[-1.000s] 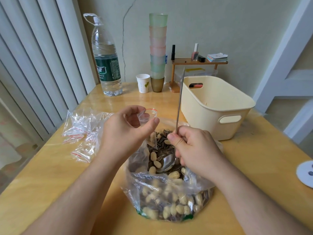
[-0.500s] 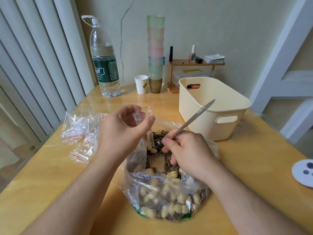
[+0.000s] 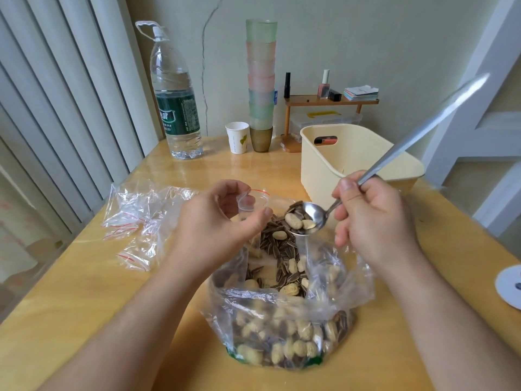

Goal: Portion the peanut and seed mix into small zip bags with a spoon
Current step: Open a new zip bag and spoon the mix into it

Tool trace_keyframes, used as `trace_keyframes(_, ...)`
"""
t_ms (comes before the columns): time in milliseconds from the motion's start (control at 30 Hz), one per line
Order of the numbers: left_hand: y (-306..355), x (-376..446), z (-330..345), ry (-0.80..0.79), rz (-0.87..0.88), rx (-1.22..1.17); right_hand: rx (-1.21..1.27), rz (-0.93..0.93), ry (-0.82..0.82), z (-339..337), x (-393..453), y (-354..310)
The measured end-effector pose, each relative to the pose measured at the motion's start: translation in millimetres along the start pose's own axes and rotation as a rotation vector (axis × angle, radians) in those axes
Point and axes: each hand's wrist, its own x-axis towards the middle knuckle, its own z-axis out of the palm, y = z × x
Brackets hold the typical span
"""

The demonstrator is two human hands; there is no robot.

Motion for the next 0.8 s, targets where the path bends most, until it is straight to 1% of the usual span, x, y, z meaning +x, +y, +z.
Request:
trace_keyframes(100,-0.9,-4.7,8.8,-0.024,0.043,0.104,0.04,-0.053,0.078,-5.3,0.8,-4.6)
trace_keyframes(200,1.0,-11.1,17.5,-0.058,0.096,0.206,0.029,-0.131,0.112,-5.2,-1.3,-6.3)
trace_keyframes(300,5.1,-16.0,25.3,-0.086,0.134,0.271,-0.074,-0.263,0.104,-2.5,-3.0,-4.1)
trace_keyframes(433,5.5,-15.5,31.1,-0.078,0.15,0.298,-0.245,-0.494,0.059,2.5,-3.0,-0.9)
trace_keyframes(500,6.3,-14.9,32.5,-0.071,0.152,0.318,-0.278,-0.561,0.047,4.6,-2.9,-1.1)
trace_keyframes(800,2.9,-12.7,36.5,-0.059,0.136,0.354,-0.338,-0.703,0.041,12.2,-4.1,1.1)
